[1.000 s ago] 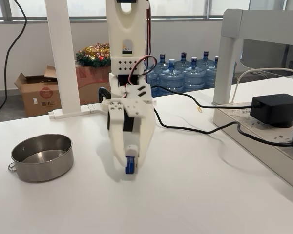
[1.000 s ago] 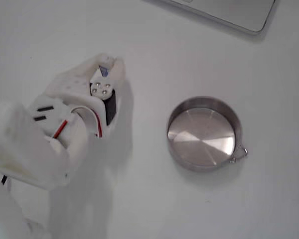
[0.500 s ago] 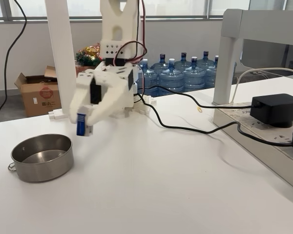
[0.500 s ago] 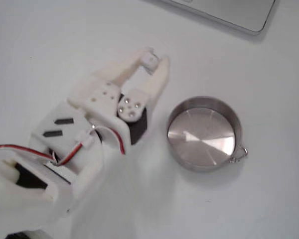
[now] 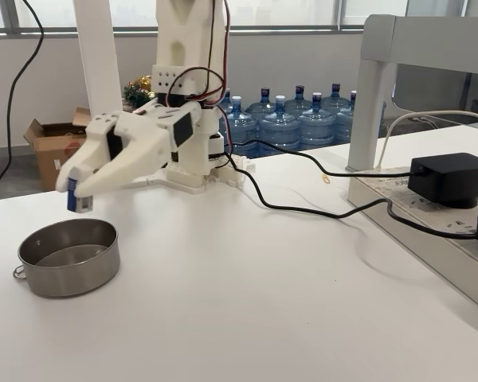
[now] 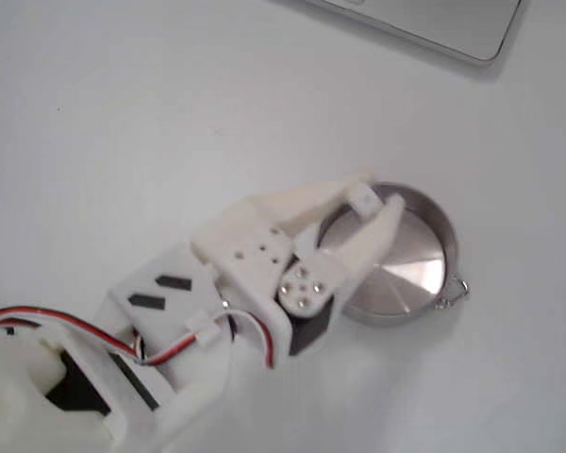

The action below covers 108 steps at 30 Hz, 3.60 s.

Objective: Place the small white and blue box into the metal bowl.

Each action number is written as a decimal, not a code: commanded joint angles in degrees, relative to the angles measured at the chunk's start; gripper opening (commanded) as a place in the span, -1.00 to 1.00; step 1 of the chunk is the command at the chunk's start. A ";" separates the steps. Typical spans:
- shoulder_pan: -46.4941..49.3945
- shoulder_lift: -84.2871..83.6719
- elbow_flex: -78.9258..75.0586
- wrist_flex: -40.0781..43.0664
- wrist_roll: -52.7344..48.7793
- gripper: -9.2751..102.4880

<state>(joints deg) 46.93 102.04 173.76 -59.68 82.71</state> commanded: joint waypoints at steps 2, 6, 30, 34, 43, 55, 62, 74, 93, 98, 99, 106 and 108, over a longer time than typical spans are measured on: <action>1.14 0.53 0.18 0.00 0.26 -0.86; 0.79 -1.41 0.26 -0.62 0.35 -0.84; -4.31 -0.53 3.96 -0.62 0.70 -0.61; -4.57 -0.53 4.04 -0.62 0.70 -0.61; -4.66 -1.23 4.04 -0.62 1.14 -0.72; -13.97 -0.53 4.04 -0.62 0.18 -0.88; -30.32 -0.35 2.90 -0.70 -9.93 -0.88; -47.55 2.64 3.34 -0.70 -20.39 -0.88; -52.65 19.34 9.58 1.32 -71.63 -0.88; -55.11 29.27 10.20 15.29 -87.54 -0.88; -55.11 32.26 10.20 19.07 -88.77 -0.88; -55.55 51.06 10.55 49.75 -88.86 -0.88; -55.99 56.60 10.81 58.71 -88.86 -0.88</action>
<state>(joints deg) -8.61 151.35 180.44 -13.36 -5.54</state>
